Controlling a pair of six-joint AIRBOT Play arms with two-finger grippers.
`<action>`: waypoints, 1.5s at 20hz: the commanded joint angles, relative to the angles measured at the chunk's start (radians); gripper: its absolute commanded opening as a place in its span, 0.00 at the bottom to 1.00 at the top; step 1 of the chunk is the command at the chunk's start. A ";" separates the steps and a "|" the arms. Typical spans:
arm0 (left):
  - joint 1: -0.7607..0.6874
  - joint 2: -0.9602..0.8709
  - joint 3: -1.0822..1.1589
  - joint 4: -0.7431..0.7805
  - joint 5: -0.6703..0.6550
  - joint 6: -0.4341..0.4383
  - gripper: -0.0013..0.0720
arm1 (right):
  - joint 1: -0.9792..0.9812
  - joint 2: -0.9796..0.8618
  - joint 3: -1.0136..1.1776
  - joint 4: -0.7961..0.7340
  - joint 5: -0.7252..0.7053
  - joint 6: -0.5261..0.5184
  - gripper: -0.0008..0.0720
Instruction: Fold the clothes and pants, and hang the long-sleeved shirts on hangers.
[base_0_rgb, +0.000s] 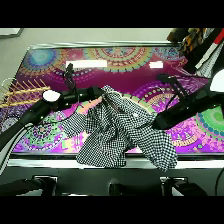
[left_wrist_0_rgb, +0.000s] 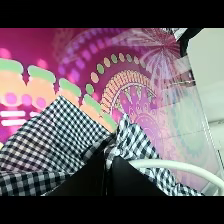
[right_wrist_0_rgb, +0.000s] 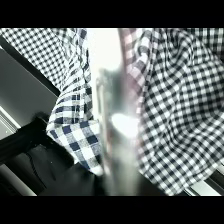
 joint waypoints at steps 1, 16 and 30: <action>0.002 0.000 0.026 0.027 -0.002 0.008 0.05 | 0.000 -0.005 -0.004 -0.039 0.010 -0.005 0.05; 0.003 0.113 0.198 0.285 -0.166 0.031 0.05 | 0.288 -0.219 -0.002 -0.235 -0.471 0.267 0.05; -0.100 0.343 -0.134 0.558 -0.239 -0.165 1.00 | 0.288 -0.218 0.247 -0.118 -0.420 -0.064 0.04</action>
